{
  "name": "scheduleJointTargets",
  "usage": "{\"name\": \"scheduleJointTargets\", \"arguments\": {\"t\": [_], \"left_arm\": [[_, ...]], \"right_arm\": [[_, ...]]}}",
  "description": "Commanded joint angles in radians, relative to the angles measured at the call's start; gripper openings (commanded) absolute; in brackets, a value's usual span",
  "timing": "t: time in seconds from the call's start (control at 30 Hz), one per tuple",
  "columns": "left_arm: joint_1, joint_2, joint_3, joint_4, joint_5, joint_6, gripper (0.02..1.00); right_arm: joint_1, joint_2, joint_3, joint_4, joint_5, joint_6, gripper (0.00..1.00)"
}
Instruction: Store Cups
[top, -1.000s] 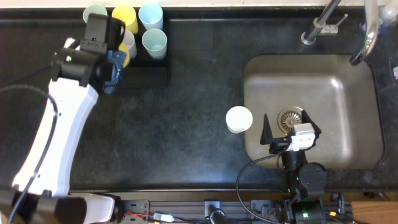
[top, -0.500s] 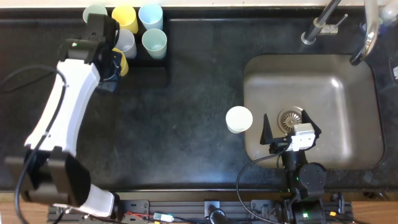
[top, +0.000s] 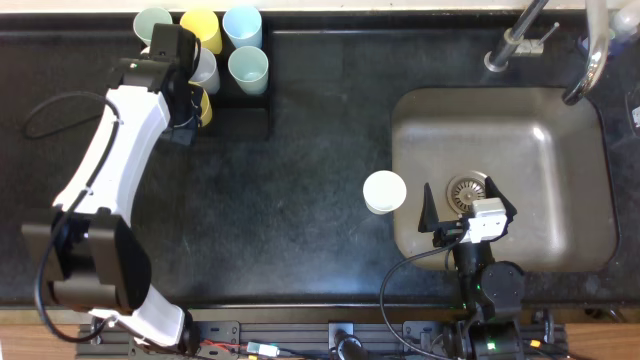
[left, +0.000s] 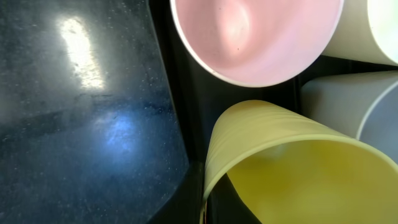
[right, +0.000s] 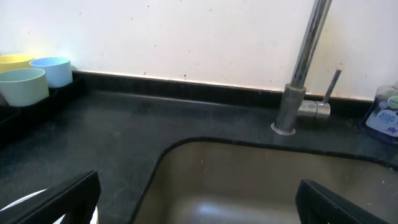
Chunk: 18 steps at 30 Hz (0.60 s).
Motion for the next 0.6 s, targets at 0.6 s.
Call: {"name": "scheduleJointTargets", "arguments": {"t": [0.6], "left_arm": [[0.001, 0.051, 0.000, 0.000, 0.002, -0.013, 0.286]], "right_arm": [[-0.005, -0.010, -0.013, 0.005, 0.000, 0.000, 0.996]]}}
